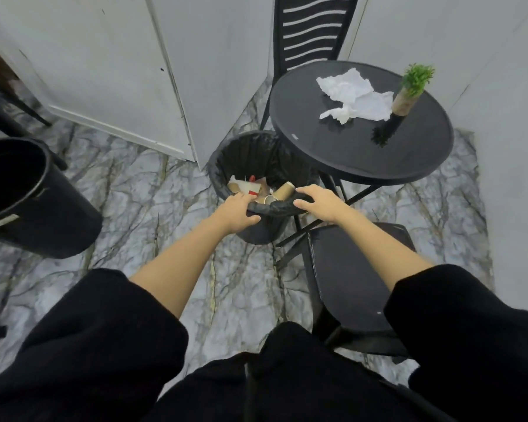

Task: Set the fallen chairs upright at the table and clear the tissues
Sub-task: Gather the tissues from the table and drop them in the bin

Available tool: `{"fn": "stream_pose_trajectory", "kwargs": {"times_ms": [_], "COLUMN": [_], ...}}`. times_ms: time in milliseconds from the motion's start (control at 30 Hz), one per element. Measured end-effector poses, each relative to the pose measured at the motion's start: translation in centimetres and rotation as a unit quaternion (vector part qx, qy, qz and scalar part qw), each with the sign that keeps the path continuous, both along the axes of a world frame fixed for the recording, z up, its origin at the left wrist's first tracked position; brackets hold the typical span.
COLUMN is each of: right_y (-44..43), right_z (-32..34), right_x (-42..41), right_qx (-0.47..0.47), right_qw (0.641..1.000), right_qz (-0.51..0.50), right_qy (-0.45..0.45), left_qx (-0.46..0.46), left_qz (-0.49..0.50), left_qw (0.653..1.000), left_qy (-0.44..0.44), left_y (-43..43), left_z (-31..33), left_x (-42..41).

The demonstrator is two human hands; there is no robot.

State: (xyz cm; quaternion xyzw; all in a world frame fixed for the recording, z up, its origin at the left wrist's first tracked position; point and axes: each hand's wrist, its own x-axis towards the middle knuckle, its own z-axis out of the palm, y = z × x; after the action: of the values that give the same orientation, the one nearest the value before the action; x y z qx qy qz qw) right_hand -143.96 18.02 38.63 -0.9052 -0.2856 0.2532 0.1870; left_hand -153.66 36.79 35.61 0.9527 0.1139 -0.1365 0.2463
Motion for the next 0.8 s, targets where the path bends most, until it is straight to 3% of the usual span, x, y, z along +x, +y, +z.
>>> {"fn": "stream_pose_trajectory", "kwargs": {"times_ms": [233, 800], "right_y": [2.4, 6.5], "right_z": [-0.8, -0.2], "right_x": [4.8, 23.9], "right_qx": [0.069, 0.119], "right_qw": [0.995, 0.966], "right_qz": [-0.071, -0.229], "right_qy": [-0.011, -0.01], "left_qx": [-0.019, -0.041], "left_qz": [-0.02, -0.156], "left_qw": [1.0, 0.986], "left_qy": [-0.008, -0.046], "left_y": [2.9, 7.8], "left_z": [-0.3, 3.5], "left_x": [4.5, 30.8]}}
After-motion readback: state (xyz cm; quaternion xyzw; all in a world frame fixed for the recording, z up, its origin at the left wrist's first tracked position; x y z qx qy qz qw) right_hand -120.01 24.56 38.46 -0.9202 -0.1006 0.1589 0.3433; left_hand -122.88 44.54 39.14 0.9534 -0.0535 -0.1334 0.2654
